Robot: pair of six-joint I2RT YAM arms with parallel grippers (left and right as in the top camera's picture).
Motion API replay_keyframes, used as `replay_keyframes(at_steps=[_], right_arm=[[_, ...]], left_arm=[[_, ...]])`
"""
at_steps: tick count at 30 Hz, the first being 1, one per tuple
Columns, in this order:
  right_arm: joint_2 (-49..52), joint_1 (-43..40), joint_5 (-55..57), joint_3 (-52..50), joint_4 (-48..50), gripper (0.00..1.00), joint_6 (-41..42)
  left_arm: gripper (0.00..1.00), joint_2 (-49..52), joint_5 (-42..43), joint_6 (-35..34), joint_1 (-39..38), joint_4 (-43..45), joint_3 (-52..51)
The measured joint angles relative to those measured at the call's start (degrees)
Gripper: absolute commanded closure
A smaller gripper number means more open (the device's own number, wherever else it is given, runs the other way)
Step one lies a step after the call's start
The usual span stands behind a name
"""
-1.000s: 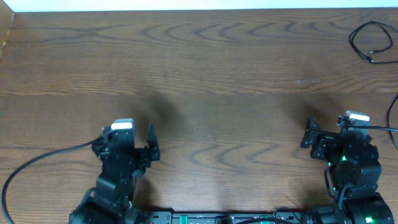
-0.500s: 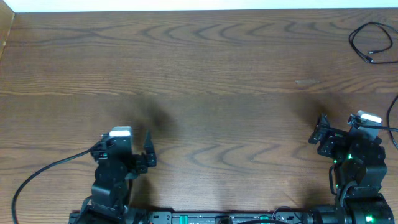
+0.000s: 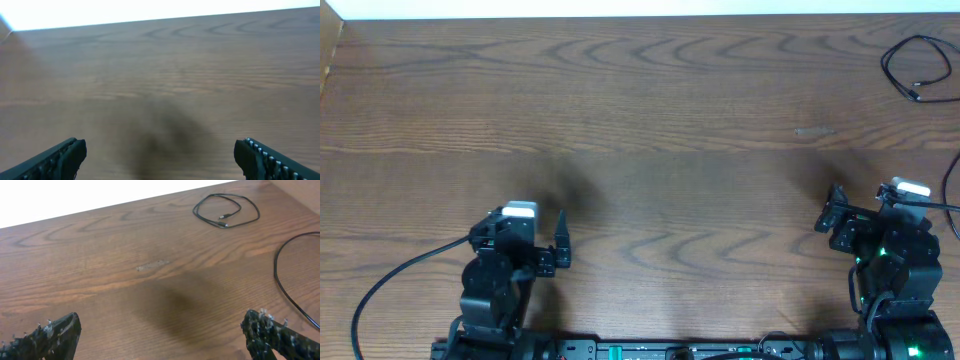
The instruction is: Untangle cables
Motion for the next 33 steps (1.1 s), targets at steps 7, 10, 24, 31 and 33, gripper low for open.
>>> replay_keyframes(at_steps=[7,10,24,31,33], right_arm=[[0.2,0.0,-0.3,0.0,0.0,0.01,0.0],[0.2,0.0,-0.3,0.0,0.0,0.01,0.0],[0.2,0.0,-4.7,0.0,0.5,0.01,-3.1],[0.2,0.0,-4.8,0.0,0.6,0.01,-3.2],[0.2,0.0,-4.8,0.0,0.6,0.01,-3.2]], left_arm=[[0.01,0.0,6.5,-0.9,8.4,0.2,-0.8],[0.01,0.0,7.9,-1.0,9.4,0.1,-0.9],[0.01,0.0,9.3,-5.4,9.3,0.1,-0.9],[0.01,0.0,9.2,-6.9,6.9,0.1,-0.9],[0.02,0.0,8.2,-6.8,6.6,0.2,-0.9]])
